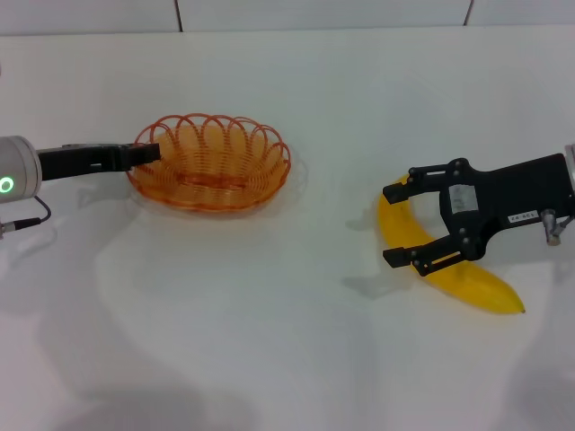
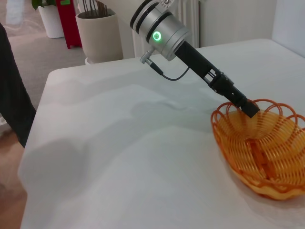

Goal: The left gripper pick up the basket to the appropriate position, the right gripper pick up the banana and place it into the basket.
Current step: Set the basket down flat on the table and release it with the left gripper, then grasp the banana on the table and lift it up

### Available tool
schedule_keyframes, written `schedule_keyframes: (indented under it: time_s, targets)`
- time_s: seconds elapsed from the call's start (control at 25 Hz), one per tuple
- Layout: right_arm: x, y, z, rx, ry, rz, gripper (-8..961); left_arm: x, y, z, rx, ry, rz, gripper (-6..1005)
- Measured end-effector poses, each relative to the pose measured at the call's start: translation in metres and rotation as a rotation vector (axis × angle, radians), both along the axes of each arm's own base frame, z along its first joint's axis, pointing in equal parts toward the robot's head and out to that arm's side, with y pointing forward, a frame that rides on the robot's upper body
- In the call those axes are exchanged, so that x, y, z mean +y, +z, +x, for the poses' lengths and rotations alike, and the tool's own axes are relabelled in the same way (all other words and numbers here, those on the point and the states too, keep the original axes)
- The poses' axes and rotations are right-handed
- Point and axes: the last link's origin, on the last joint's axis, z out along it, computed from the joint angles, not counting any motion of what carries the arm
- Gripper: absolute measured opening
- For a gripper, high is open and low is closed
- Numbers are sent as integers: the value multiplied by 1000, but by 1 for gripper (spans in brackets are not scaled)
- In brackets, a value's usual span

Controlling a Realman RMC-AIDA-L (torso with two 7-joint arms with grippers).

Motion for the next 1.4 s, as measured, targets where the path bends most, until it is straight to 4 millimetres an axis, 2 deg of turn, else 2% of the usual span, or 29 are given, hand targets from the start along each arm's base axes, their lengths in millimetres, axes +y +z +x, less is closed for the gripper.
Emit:
schedule_keyframes:
  time_s: [0.4,0.64,0.84,1.08,1.4]
  targets:
    - [-1,1,2,3,-11,3,905,1,3,1,6,-30,12,561]
    - [-1,0,2,4,-16,1,905,-4,20,-2,2,-115,75,755]
    - [0,2,1,15,-19,14,905,-12,35,-5,23,-227,127,749]
    - [7,-3,0,27,-31,45,905,-31,38,-10,51,-364,127,746]
    - [14,-5,-5,70,-49,100,905,-63,38,-31,119,-487,133,741]
